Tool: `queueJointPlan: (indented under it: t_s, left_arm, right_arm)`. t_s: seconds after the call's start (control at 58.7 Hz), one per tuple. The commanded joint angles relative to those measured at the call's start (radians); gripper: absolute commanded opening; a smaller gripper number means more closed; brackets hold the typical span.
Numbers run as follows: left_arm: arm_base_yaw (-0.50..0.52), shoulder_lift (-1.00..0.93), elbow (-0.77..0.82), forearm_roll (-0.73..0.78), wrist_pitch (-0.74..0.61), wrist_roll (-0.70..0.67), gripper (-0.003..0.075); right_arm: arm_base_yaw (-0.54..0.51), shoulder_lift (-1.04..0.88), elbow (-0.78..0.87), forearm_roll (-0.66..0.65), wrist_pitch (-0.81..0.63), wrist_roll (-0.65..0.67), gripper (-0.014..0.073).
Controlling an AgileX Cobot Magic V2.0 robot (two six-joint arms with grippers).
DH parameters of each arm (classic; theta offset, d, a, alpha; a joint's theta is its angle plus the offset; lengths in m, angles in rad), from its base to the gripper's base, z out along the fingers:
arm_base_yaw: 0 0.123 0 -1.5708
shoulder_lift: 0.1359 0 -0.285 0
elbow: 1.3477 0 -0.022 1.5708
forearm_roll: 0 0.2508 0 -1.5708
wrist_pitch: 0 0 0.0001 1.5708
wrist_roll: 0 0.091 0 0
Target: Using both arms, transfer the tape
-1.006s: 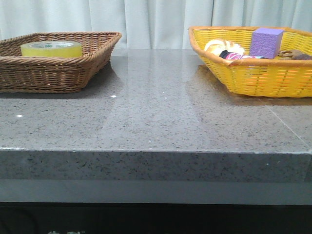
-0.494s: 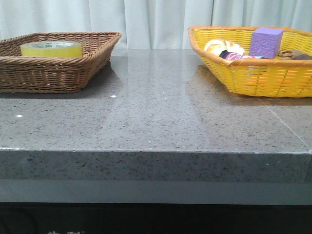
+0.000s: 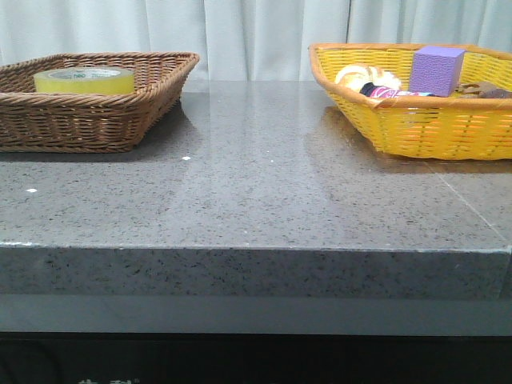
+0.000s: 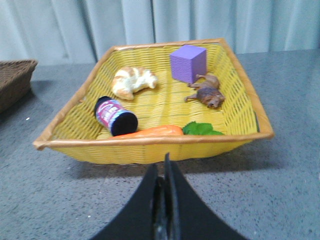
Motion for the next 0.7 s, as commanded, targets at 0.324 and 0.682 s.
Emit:
queueJointPlan:
  t_s: [0.324,0.682]
  left_arm:
    - [-0.006,-0.018,0.039,-0.006,-0.087,-0.001,-0.002]
    - [-0.006,-0.018,0.039,-0.006,-0.087,-0.001,-0.002]
  right_arm:
    - [-0.036,-0.121,0.246,0.016,-0.355,-0.01,-0.0067]
    - [-0.036,-0.121,0.247,0.016,-0.358,-0.01,-0.0067]
